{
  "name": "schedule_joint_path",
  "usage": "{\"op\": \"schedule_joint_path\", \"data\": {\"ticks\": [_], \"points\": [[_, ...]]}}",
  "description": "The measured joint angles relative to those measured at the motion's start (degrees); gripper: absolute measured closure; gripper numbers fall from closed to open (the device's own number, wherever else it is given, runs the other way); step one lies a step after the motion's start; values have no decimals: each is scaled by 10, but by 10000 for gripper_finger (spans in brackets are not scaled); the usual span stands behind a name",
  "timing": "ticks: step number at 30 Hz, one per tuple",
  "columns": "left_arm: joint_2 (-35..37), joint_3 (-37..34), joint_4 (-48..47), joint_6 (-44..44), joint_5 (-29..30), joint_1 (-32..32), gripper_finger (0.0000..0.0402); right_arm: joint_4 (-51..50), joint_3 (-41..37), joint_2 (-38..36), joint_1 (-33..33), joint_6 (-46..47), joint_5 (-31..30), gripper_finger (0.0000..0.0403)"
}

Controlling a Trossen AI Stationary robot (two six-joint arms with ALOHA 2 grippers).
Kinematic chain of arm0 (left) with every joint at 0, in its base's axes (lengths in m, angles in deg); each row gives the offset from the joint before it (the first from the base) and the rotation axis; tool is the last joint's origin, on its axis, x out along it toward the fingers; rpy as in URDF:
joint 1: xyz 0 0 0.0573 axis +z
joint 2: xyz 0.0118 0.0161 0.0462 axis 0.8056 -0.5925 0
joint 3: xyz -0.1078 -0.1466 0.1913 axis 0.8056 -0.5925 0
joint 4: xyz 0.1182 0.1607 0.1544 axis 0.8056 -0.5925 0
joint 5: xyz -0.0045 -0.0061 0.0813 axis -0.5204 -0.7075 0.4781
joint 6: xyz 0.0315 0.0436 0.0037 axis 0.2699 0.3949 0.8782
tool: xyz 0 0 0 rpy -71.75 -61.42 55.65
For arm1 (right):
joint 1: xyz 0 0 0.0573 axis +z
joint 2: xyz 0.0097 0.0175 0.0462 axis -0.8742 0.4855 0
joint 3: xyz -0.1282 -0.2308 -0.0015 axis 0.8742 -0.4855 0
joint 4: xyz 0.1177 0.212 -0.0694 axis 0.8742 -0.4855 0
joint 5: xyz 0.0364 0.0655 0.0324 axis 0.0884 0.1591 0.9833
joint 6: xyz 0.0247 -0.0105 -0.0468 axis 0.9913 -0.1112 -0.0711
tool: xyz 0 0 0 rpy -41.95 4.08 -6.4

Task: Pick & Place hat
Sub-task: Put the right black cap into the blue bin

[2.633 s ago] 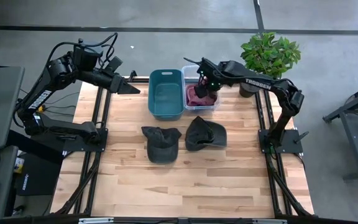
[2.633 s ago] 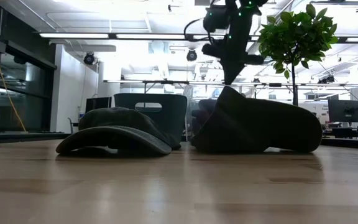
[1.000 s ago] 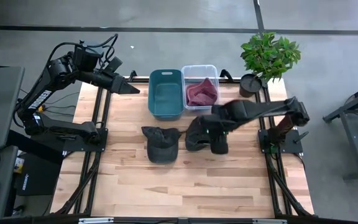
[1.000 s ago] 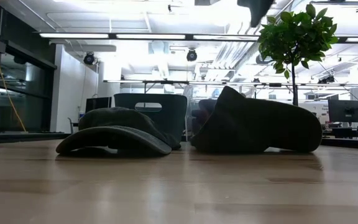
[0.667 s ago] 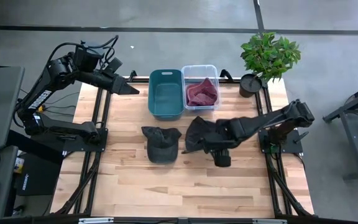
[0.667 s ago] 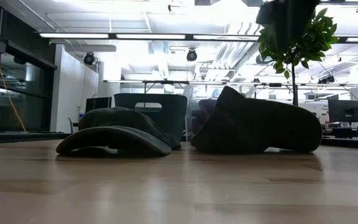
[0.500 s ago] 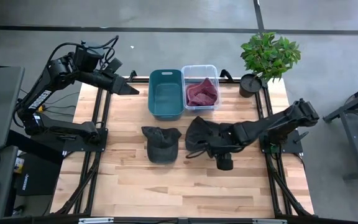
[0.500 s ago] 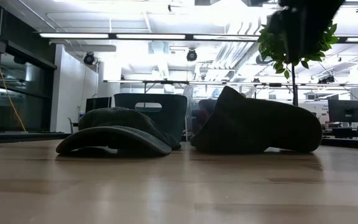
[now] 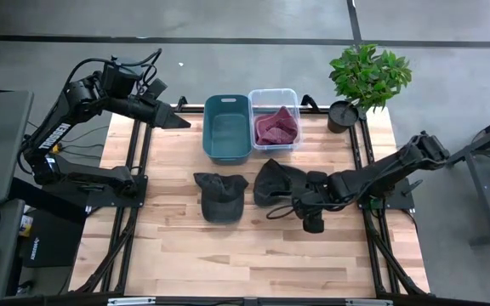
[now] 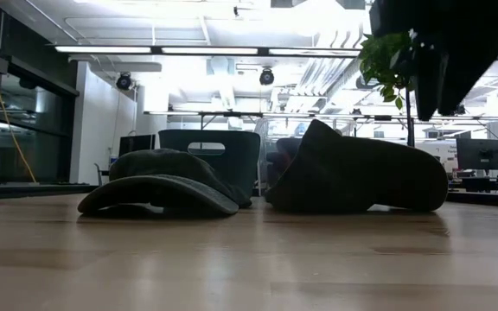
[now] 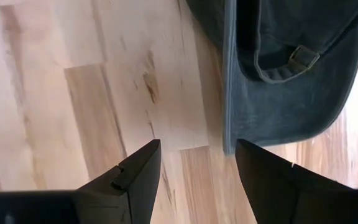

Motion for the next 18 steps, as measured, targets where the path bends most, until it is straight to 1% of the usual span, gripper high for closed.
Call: {"op": "schedule_joint_path", "data": {"ticks": [5, 9, 18], "points": [[0, 0, 0, -1, 1, 0, 176, 22, -32, -1, 0, 33, -2, 200], [0, 0, 0, -2, 1, 0, 177, 37, -47, -1, 0, 39, -4, 200], [0, 0, 0, -2, 1, 0, 176, 84, -82, -6, 8, 64, -72, 200]]}}
